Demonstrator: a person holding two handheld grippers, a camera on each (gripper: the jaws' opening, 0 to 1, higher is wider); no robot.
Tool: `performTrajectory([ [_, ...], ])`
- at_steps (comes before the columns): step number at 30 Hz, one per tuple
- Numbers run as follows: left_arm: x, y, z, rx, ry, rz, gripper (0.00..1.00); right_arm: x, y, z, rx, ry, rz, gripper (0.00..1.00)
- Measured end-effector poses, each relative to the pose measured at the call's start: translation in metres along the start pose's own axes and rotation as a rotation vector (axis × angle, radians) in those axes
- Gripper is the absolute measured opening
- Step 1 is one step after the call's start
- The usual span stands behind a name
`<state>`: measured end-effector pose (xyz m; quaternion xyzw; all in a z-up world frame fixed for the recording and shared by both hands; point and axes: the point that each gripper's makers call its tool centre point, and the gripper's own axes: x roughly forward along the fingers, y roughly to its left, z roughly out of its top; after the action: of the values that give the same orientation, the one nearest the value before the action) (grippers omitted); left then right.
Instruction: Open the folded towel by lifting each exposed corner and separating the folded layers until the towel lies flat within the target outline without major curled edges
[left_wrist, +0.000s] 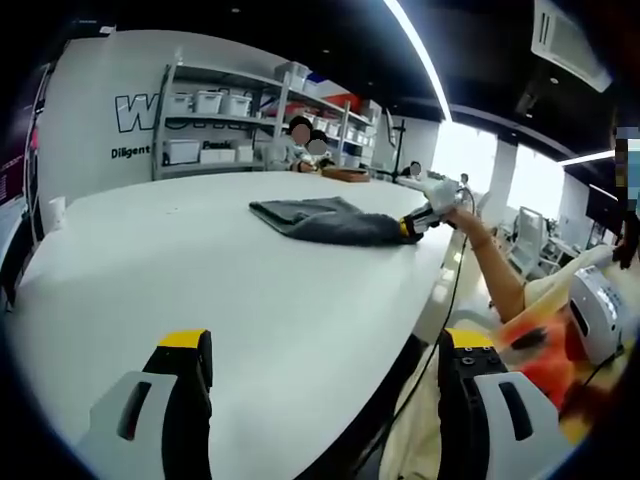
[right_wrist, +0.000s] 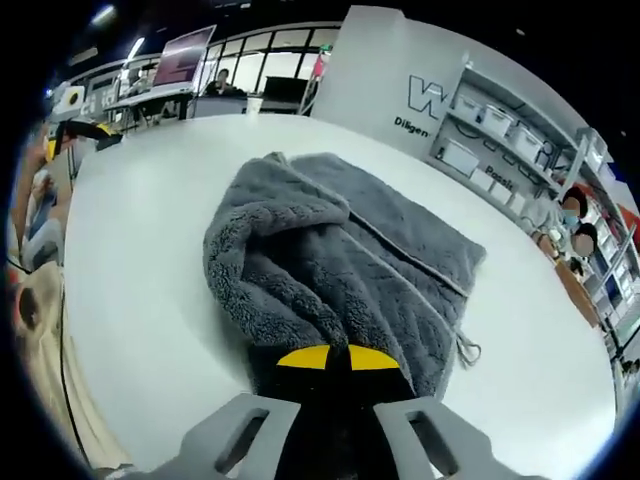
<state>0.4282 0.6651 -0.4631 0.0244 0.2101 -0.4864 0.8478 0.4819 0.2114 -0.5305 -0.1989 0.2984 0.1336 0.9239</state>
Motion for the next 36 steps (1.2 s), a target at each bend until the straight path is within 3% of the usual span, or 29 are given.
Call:
performTrajectory([
  [9,0.0,-0.001,0.001,0.002,-0.002,0.001,0.91,0.001,-0.036,-0.012,-0.015,0.018,-0.167,0.0],
  [13,0.0,0.001,0.002,0.001,-0.001,0.003,0.91,-0.002,-0.032,-0.009,-0.034,0.02,-0.158,0.0],
  [17,0.001,0.0,0.002,0.003,0.0,0.0,0.91,-0.014,-0.027,-0.005,0.021,0.007,-0.118,0.04],
  [20,0.002,-0.002,0.002,0.005,0.001,-0.003,0.91,-0.025,-0.028,0.002,0.033,-0.013,-0.129,0.16],
  [24,0.003,-0.001,0.001,0.003,0.004,-0.004,0.91,-0.042,-0.021,0.03,0.05,-0.124,-0.112,0.33],
  [30,0.004,-0.002,0.0,0.002,0.005,-0.006,0.92,-0.048,0.003,0.04,0.004,-0.102,-0.055,0.58],
  [36,0.001,-0.001,0.001,0.003,-0.001,0.002,0.92,-0.048,0.013,0.046,-0.032,-0.1,-0.032,0.81],
])
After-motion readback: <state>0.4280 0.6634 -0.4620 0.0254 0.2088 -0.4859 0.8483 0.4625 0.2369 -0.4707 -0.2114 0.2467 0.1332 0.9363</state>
